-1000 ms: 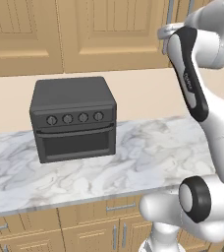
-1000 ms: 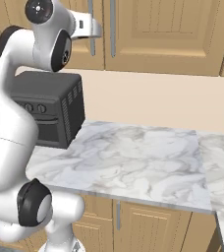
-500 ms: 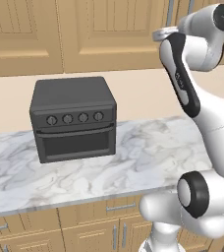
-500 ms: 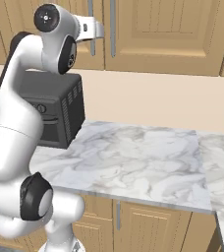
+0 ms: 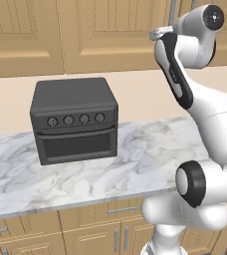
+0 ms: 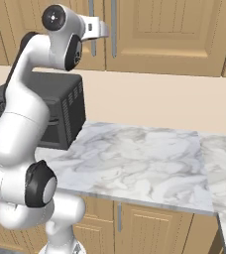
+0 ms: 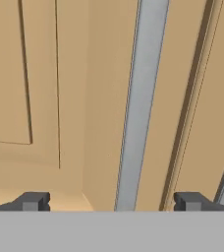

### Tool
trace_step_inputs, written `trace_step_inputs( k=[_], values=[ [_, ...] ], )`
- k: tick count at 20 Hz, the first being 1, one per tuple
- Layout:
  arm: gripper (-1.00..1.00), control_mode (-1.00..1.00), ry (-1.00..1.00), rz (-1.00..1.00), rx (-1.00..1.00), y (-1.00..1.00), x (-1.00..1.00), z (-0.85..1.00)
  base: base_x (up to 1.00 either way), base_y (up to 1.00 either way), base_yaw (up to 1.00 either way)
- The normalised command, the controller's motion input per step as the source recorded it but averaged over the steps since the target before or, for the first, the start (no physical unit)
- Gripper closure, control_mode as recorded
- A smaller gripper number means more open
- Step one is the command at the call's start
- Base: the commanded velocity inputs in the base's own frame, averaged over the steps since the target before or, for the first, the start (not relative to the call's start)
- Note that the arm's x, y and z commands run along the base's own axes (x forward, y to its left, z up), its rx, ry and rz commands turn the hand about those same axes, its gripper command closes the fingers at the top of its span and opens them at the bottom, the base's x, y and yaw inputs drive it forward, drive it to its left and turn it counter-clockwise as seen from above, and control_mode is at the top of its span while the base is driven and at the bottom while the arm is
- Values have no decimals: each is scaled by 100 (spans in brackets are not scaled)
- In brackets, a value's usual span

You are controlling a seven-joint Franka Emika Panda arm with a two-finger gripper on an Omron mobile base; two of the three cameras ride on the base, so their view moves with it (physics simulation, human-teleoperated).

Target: Move the bowls from the cabinet to the plates on the dining table.

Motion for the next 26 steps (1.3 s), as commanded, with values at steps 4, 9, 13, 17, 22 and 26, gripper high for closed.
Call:
trace_step_inputs(
  k=[4, 9, 13, 17, 22, 26],
  values=[
    [-100, -100, 1, -2, 0, -1, 38, 0, 0, 0, 0],
    [-100, -100, 0, -1, 0, -2, 37, 0, 0, 0, 0],
    [-100, -100, 0, 0, 2, -7, 37, 0, 0, 0, 0],
    [-100, -100, 0, 0, 3, -11, 38, 0, 0, 0, 0],
    [-100, -100, 0, 0, 3, -4, 37, -4, 0, 0, 0],
    [100, -100, -2, 0, 2, 1, 34, -17, 0, 0, 0]
  ],
)
